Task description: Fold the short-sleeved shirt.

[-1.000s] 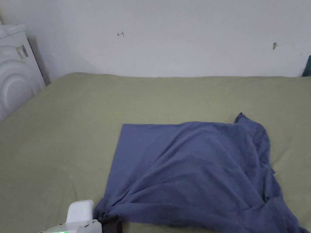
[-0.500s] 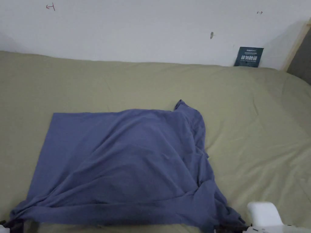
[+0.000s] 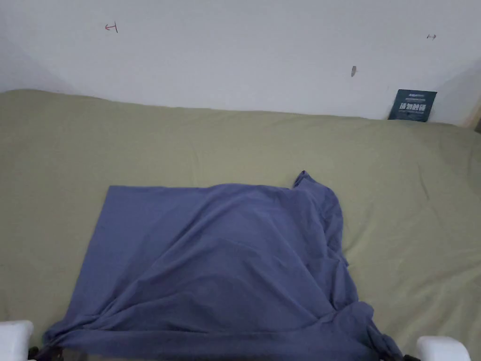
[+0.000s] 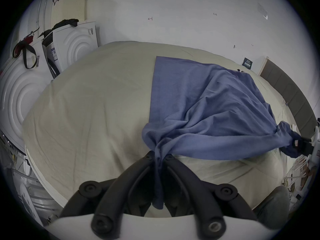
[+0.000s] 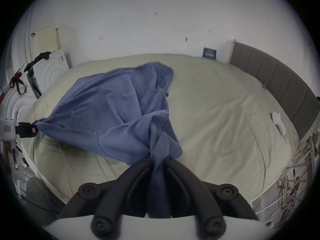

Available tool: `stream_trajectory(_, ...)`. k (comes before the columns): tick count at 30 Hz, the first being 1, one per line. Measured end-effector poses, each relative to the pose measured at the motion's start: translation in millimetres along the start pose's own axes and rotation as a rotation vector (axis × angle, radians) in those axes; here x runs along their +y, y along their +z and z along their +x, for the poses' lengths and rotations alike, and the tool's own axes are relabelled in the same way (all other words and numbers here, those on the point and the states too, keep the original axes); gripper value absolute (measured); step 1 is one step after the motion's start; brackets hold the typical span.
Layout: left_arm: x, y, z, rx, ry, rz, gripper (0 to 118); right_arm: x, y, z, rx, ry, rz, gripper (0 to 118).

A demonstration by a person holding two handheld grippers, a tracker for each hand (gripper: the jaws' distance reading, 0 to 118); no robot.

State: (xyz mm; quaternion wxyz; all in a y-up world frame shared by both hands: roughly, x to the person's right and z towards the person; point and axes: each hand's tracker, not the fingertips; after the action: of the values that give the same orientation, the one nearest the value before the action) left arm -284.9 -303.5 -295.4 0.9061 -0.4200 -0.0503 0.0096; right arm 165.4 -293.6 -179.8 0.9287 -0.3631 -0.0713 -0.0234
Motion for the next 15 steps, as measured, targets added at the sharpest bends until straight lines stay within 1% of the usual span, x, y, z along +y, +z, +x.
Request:
stream_trajectory(3, 0.6, 7.1, -0.8, -0.007, -0.021, 0.023, 4, 5.9, 9.9, 1.2, 0.007, -0.023, 0.045, 9)
stream_trajectory(6, 10.1, 12.9, -0.3, -0.012, -0.056, 0.03, 4, 22.8, 13.3, 2.4, 0.008, -0.01, 0.082, 9)
stream_trajectory(7, 15.3, 12.8, -0.8, -0.01, -0.066, 0.025, 4, 33.0, 11.6, 4.9, 0.023, -0.02, 0.073, 10)
stream_trajectory(10, 43.4, 6.8, -5.2, -0.048, -0.088, 0.003, 4, 66.9, -1.1, 14.7, 0.083, -0.092, 0.038, 10)
stream_trajectory(13, 81.8, -6.6, -11.8, -0.097, -0.089, -0.02, 4, 105.4, -23.1, 21.2, 0.073, -0.073, 0.028, 10)
stream_trajectory(15, 107.4, -17.0, -8.0, -0.112, -0.113, -0.012, 4, 130.1, -42.0, 22.2, 0.085, -0.032, 0.052, 9)
